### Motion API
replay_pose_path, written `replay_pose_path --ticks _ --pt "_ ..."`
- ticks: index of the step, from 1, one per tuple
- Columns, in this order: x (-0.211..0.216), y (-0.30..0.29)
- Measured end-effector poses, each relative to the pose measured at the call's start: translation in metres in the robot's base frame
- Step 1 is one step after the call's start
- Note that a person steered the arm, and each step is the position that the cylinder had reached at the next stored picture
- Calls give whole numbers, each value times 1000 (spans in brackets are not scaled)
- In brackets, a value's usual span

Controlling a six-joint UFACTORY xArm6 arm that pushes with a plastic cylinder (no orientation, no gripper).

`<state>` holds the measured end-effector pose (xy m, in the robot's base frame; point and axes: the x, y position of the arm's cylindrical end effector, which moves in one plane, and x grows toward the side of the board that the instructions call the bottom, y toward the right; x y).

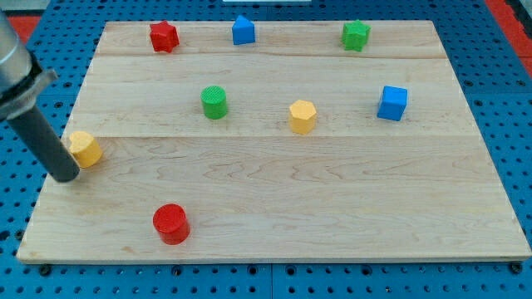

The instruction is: Place the red circle at the bottom left corner

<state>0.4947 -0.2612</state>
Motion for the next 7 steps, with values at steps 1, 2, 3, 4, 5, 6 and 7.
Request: replay_pose_path --ticks 1,2,3,4,5,6,7 --pt "-56 51" --pt "-83 68" --pt "-52 164" --pt "17 227" --pt "81 205" --pt "75 122" --pt "55 132"
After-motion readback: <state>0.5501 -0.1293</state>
